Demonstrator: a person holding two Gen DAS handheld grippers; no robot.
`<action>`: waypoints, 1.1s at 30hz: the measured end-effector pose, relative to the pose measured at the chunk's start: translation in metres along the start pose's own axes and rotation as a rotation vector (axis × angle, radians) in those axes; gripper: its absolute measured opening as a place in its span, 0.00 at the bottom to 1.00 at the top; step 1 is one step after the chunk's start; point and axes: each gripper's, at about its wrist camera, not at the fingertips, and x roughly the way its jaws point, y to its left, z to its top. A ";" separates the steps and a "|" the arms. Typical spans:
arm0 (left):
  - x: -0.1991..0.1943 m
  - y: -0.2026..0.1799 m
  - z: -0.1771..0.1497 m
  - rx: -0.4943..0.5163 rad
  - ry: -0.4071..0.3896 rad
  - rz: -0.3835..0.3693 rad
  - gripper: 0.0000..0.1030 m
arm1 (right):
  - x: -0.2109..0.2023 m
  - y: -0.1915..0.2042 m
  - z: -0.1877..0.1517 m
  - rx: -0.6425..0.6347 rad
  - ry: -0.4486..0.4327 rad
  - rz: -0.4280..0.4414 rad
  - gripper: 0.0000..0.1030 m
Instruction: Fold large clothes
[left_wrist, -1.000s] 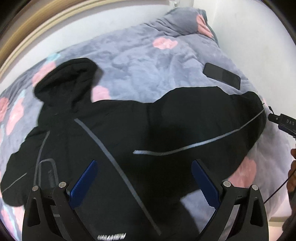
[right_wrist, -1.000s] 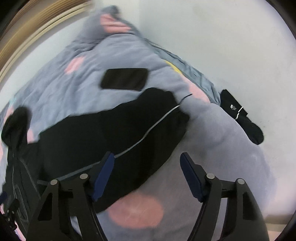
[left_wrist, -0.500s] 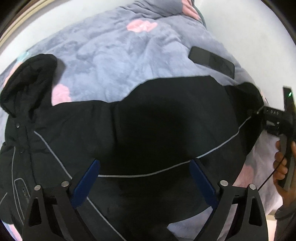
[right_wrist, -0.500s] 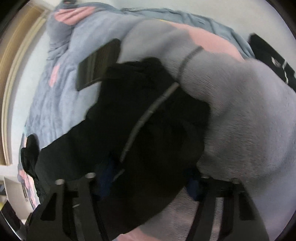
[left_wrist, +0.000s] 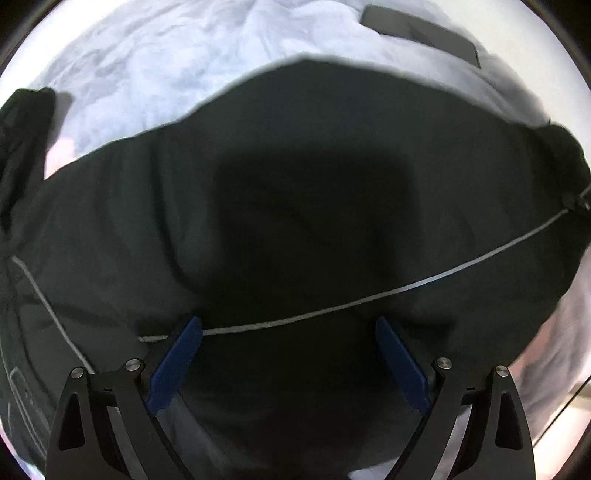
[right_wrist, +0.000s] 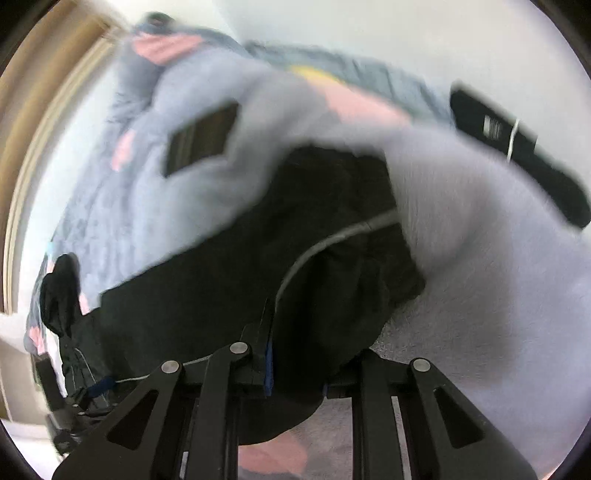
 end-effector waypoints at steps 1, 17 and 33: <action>-0.002 0.000 0.000 0.005 -0.003 -0.002 0.92 | 0.006 0.001 0.001 -0.002 0.010 -0.013 0.23; -0.124 0.110 -0.095 -0.235 -0.182 -0.018 0.92 | -0.053 0.140 -0.028 -0.381 -0.090 0.014 0.17; -0.167 0.247 -0.191 -0.528 -0.279 0.045 0.92 | -0.022 0.392 -0.200 -0.856 0.033 0.229 0.17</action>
